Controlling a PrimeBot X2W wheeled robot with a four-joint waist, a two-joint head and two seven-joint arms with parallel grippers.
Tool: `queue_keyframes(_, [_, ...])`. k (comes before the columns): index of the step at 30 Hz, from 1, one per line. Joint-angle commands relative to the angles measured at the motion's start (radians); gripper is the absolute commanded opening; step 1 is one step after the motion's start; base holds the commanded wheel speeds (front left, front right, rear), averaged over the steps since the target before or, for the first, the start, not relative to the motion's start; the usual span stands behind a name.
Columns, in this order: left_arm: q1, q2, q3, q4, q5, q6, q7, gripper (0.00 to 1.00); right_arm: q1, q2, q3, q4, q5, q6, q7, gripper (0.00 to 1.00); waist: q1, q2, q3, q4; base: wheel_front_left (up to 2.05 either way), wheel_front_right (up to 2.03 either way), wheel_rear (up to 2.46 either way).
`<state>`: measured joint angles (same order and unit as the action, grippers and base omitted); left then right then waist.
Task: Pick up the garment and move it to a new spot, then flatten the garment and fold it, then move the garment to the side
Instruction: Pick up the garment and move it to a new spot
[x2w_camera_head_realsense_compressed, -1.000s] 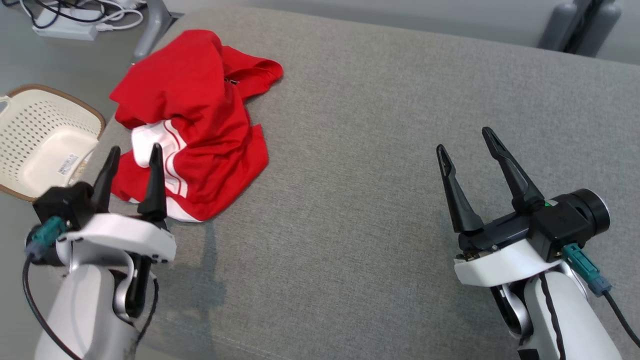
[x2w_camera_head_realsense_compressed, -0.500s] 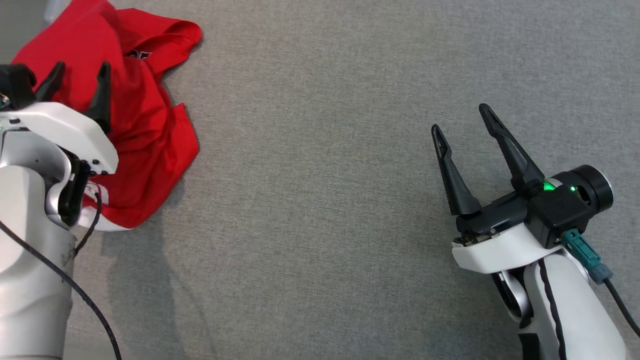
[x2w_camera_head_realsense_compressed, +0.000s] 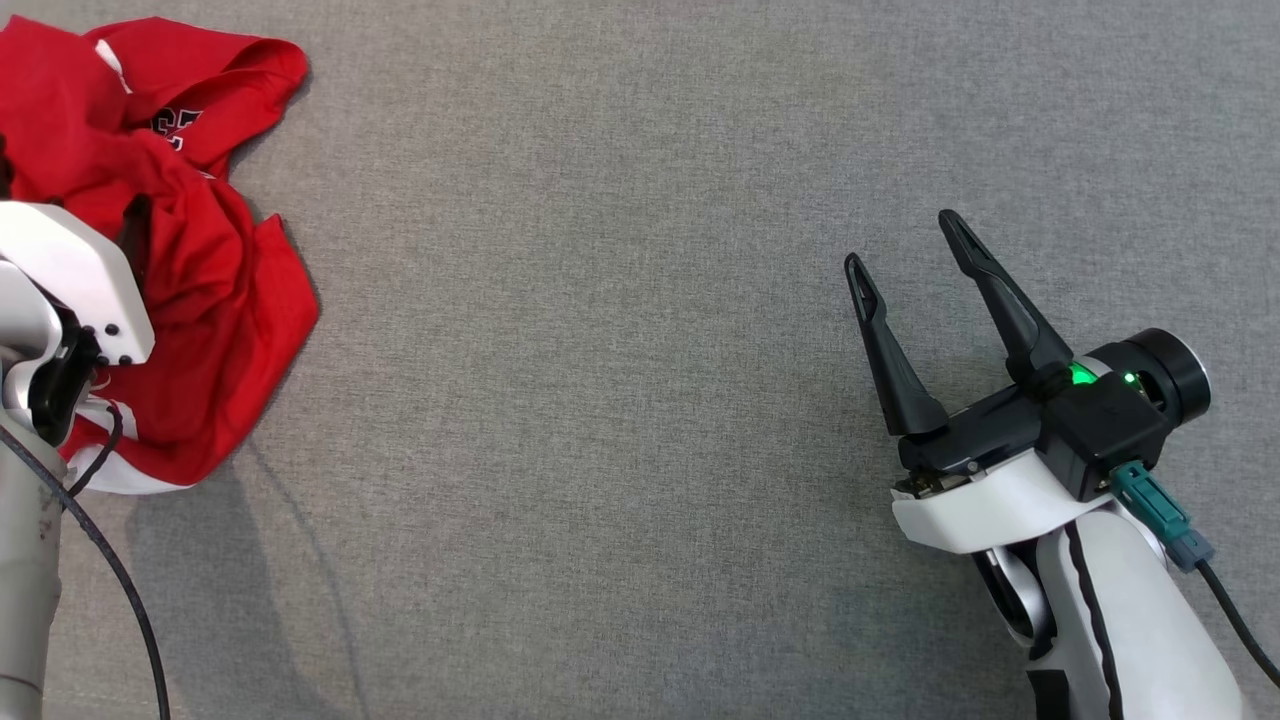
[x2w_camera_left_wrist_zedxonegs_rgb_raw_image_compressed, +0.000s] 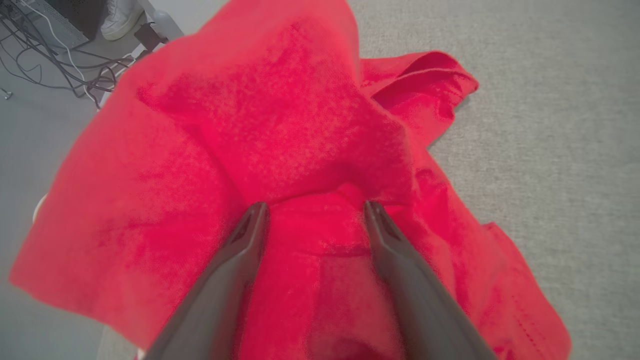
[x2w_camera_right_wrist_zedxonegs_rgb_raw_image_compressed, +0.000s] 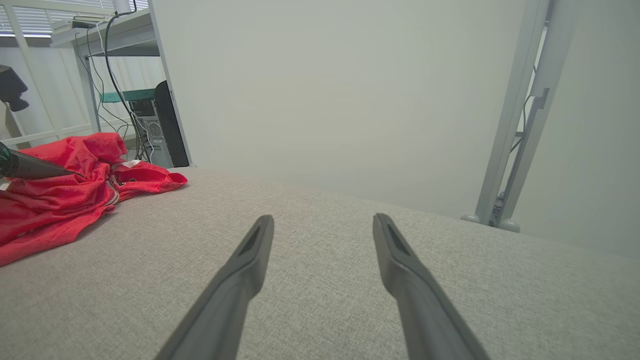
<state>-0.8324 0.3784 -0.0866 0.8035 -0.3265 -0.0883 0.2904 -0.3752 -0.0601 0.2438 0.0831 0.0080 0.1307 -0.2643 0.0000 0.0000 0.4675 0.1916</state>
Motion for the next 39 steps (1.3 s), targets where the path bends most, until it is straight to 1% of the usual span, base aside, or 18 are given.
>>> queue_keyframes(1, [-0.015,0.01,-0.005,0.016,0.001,-0.005,0.007,1.0,0.004,-0.001,0.001,-0.003,-0.001,0.0,-0.002,1.0,0.0,0.0,0.002,-0.002,0.0,0.0,0.0])
queue_keyframes(2, [-0.019,0.01,-0.007,0.022,-0.002,-0.007,0.006,0.95,0.003,-0.001,0.001,-0.003,-0.002,0.0,-0.002,1.0,0.0,0.0,0.003,-0.003,0.0,0.0,0.0])
queue_keyframes(3, [-0.022,0.009,-0.006,0.024,-0.01,-0.011,-0.004,0.0,0.002,0.0,0.0,-0.003,-0.003,0.0,-0.002,1.0,0.0,0.0,0.003,-0.004,0.0,0.0,0.0])
queue_keyframes(7, [-0.029,0.014,-0.01,0.03,-0.009,-0.013,-0.046,0.0,0.002,0.002,-0.002,0.003,0.0,0.0,-0.002,1.0,0.0,0.0,-0.002,-0.005,0.0,0.0,0.0])
queue_keyframes(12, [-0.042,0.026,-0.021,0.017,0.013,0.001,-0.116,0.0,0.008,0.003,-0.009,0.012,0.01,0.0,-0.002,1.0,0.0,0.0,-0.031,0.001,0.0,0.0,0.0])
queue_keyframes(17, [-0.047,0.041,-0.031,-0.018,0.035,0.022,-0.197,0.0,0.019,0.005,-0.019,0.022,0.018,0.0,-0.002,1.0,0.0,0.0,-0.083,0.011,0.0,0.0,0.0])
queue_keyframes(21, [-0.05,0.039,-0.009,-0.071,0.02,0.039,-0.277,0.0,0.034,0.007,-0.022,0.031,0.029,0.0,-0.002,1.0,0.0,0.0,-0.137,0.016,0.0,0.0,0.0])
queue_keyframes(25, [-0.038,0.032,0.006,-0.152,0.005,0.045,-0.358,0.0,0.04,0.007,-0.042,0.031,0.038,0.0,-0.002,1.0,0.0,0.0,-0.19,0.013,0.0,0.0,0.0])
queue_keyframes(27, [-0.024,0.029,0.002,-0.204,0.008,0.039,-0.394,0.0,0.045,0.007,-0.059,0.029,0.046,0.0,-0.002,1.0,0.0,0.0,-0.216,0.007,0.0,0.0,0.0])
queue_keyframes(29, [-0.005,0.043,-0.021,-0.26,0.052,0.056,-0.436,0.0,0.053,0.007,-0.073,0.028,0.055,0.0,-0.002,1.0,0.0,0.0,-0.242,-0.001,0.0,0.0,0.0])
queue_keyframes(31, [0.016,0.021,-0.031,-0.315,0.051,0.064,-0.46,0.0,0.06,0.007,-0.089,0.026,0.062,0.0,-0.002,1.0,0.0,0.0,-0.263,-0.012,0.0,0.0,0.0])
queue_keyframes(34, [0.045,-0.012,-0.05,-0.405,0.04,0.059,-0.473,0.0,0.065,0.007,-0.113,0.02,0.067,0.0,-0.002,1.0,0.0,0.0,-0.283,-0.034,0.0,0.0,0.0])
queue_keyframes(39, [0.097,-0.075,-0.097,-0.543,0.02,0.054,-0.453,0.0,0.072,0.008,-0.145,0.011,0.065,0.0,-0.002,1.0,0.0,0.0,-0.294,-0.089,0.0,0.0,0.0])
